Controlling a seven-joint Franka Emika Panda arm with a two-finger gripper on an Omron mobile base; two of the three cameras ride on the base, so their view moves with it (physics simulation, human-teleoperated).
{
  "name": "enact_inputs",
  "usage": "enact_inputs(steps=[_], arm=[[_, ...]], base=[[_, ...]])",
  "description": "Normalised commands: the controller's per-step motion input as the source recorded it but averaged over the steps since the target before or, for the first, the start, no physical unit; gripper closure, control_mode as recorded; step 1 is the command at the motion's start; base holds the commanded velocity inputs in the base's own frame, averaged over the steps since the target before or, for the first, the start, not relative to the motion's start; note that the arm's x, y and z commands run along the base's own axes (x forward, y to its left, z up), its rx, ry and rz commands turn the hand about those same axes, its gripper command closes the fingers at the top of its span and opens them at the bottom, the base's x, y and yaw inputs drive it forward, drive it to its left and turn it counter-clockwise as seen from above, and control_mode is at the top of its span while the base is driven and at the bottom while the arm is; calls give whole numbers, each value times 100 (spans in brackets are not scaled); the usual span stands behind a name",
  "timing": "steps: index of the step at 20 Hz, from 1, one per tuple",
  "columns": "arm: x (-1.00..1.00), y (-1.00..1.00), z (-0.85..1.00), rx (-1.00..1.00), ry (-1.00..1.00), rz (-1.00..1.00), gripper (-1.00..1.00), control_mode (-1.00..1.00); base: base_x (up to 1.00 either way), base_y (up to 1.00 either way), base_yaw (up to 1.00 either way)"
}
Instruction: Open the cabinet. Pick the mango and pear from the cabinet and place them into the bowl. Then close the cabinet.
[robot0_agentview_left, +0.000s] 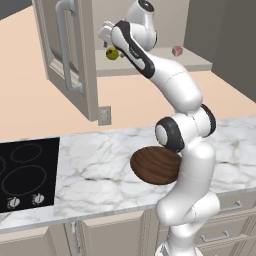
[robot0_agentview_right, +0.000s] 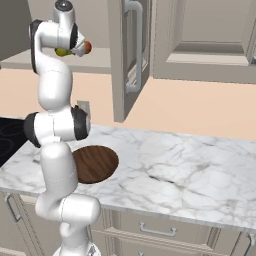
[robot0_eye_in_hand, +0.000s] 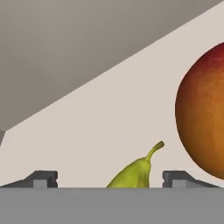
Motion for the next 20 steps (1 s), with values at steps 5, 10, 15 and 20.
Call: enact_inputs(steps=[5, 10, 15, 20], arm=[[0, 1, -2, 0, 2, 0, -100, -100], [-12, 43, -40, -5, 5, 9, -100, -100], [-9, 69, -85, -13, 8, 13, -100, -100], [-57, 78, -100, -13, 4, 8, 100, -100]], base=[[0, 0, 0], [0, 0, 0], [0, 0, 0], [0, 0, 0]])
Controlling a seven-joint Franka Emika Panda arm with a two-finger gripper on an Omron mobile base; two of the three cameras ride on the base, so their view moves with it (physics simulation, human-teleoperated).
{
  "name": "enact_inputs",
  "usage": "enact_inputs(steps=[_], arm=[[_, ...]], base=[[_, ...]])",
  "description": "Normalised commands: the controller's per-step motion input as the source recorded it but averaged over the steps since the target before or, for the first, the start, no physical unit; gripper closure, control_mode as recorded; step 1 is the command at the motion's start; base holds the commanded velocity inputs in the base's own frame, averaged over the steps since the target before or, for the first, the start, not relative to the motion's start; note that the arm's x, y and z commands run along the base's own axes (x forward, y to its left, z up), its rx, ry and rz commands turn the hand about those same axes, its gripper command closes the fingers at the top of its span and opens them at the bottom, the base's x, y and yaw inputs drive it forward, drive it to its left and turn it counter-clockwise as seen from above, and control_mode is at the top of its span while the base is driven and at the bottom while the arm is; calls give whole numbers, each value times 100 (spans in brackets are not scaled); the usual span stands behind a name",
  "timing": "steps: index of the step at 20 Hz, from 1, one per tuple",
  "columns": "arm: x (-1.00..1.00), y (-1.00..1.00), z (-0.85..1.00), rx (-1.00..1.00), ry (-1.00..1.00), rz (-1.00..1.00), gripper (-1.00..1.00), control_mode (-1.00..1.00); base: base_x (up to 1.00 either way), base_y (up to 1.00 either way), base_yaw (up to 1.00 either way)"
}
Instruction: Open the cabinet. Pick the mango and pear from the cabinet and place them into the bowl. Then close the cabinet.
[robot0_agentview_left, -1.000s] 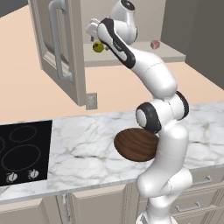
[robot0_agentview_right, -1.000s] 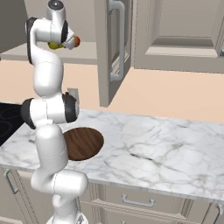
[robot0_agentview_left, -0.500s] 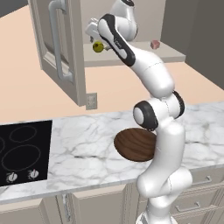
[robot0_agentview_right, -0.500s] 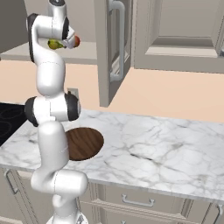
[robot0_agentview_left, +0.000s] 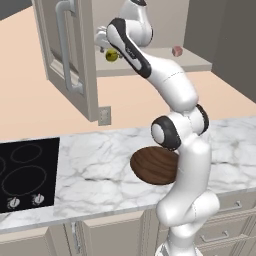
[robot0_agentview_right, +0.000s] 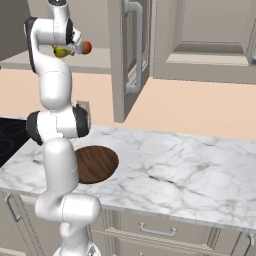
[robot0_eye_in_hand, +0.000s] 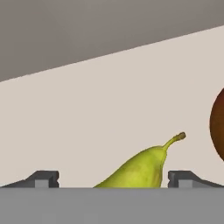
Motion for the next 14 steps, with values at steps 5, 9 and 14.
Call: enact_inputs(steps=[5, 9, 14], arm=[[-33, 28, -49, -3, 3, 1, 100, -100], [-3, 0, 0, 0, 0, 0, 100, -100], [-46, 0, 4, 5, 3, 0, 100, -100]], base=[[0, 0, 0], [0, 0, 0], [0, 0, 0]])
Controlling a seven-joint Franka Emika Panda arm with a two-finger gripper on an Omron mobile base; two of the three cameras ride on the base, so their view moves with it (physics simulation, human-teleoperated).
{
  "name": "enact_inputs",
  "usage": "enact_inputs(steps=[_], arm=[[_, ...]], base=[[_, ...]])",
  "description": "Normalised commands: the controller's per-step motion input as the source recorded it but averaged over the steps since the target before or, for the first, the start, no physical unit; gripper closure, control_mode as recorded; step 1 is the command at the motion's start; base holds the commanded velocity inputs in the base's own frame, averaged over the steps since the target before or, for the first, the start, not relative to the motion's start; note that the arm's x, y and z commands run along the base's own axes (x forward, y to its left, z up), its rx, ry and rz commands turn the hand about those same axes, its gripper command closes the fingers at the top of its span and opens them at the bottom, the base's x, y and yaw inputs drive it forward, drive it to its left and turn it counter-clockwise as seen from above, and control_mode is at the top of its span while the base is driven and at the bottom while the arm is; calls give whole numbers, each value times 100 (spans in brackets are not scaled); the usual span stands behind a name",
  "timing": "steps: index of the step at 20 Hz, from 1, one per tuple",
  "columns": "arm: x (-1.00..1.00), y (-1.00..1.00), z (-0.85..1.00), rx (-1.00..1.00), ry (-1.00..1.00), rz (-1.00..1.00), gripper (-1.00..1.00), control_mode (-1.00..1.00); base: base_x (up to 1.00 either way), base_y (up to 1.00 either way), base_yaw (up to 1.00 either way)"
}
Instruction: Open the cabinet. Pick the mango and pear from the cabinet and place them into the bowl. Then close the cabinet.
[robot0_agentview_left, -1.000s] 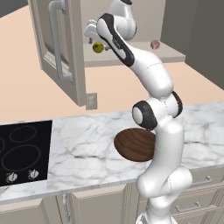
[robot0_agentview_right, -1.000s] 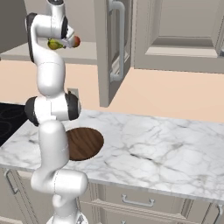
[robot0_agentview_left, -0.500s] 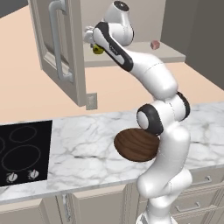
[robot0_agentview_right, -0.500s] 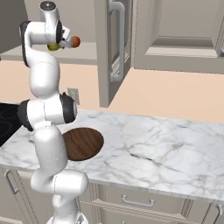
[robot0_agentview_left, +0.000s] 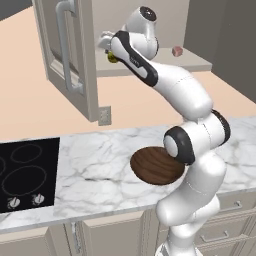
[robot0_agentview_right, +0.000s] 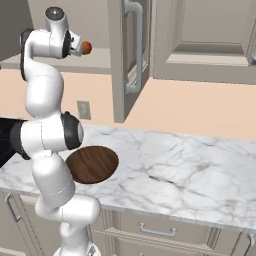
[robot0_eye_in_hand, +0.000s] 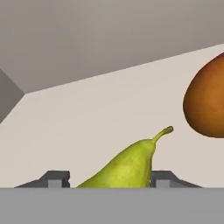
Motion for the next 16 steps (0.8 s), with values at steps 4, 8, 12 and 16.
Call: enact_inputs(steps=[4, 8, 12, 16], arm=[[-92, 0, 43, 12, 9, -1, 100, -100], [-100, -8, 20, 14, 4, 0, 100, -100], [-100, -18, -2, 14, 0, 0, 100, -100], [-100, -42, -33, 15, 3, -2, 100, -100]], base=[[0, 0, 0], [0, 0, 0], [0, 0, 0], [0, 0, 0]])
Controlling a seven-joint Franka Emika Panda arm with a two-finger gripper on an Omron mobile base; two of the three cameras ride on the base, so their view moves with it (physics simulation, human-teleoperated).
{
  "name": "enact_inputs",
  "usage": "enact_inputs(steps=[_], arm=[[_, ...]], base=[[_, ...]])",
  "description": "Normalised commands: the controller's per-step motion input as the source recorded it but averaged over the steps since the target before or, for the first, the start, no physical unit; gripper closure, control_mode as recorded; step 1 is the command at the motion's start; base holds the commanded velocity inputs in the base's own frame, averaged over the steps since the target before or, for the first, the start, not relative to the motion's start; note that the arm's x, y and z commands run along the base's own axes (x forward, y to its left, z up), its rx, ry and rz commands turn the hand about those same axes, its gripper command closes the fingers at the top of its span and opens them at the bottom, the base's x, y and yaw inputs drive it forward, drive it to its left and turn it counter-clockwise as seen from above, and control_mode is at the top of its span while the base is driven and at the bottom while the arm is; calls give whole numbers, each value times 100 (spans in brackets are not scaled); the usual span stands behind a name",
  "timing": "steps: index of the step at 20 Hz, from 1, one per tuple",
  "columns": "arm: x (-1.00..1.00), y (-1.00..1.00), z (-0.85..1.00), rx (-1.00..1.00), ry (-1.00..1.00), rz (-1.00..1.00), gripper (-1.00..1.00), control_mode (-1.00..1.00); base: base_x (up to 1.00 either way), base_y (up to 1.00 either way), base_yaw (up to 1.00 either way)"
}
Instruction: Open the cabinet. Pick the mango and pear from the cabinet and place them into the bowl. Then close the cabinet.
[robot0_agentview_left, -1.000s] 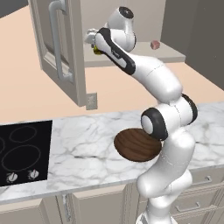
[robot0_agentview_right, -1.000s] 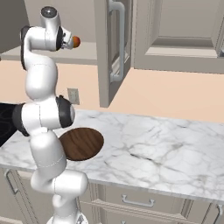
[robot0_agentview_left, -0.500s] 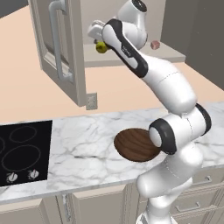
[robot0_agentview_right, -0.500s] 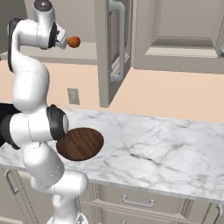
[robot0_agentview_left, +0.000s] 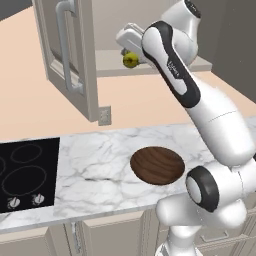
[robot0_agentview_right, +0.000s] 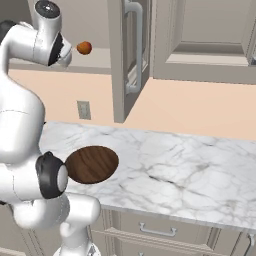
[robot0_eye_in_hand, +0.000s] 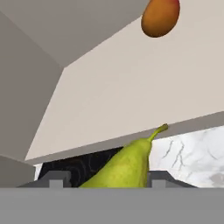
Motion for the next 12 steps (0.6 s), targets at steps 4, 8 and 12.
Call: enact_inputs(steps=[4, 8, 12], arm=[[-100, -33, -67, 3, 15, -6, 100, -100], [-100, -14, -100, -4, 20, -9, 100, -100], [-97, -2, -100, -13, 30, -14, 100, -100]], base=[[0, 0, 0], [0, 0, 0], [0, 0, 0]])
